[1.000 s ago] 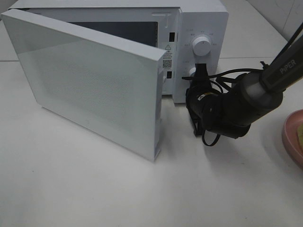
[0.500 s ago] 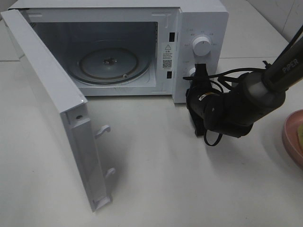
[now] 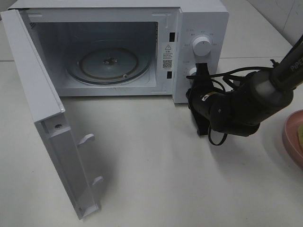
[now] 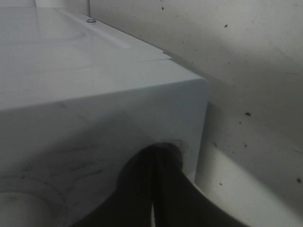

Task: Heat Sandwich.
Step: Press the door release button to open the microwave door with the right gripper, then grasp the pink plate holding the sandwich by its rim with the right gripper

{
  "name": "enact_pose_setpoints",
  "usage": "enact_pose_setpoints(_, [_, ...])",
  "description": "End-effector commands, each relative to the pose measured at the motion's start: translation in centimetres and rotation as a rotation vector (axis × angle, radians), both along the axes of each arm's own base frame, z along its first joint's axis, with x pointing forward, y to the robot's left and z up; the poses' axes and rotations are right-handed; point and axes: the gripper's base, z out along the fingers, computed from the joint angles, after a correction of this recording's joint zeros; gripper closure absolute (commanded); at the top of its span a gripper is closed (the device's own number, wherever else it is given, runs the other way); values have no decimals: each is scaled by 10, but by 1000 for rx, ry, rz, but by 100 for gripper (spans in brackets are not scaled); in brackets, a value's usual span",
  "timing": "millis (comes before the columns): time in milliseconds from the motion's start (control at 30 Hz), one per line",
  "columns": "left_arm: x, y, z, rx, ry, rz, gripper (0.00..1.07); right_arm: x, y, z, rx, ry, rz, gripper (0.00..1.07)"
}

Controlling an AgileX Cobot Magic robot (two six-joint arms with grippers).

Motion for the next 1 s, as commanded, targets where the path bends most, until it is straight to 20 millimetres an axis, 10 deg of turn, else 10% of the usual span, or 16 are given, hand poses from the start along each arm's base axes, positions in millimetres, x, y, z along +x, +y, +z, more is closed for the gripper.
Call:
enact_pose_setpoints(33, [-3, 0, 0, -6, -26, -4, 11, 4, -2, 13, 27, -89, 11, 105])
enact_pose_setpoints(1000, [-3, 0, 0, -6, -26, -4, 11, -92, -13, 32, -235, 159, 331, 101])
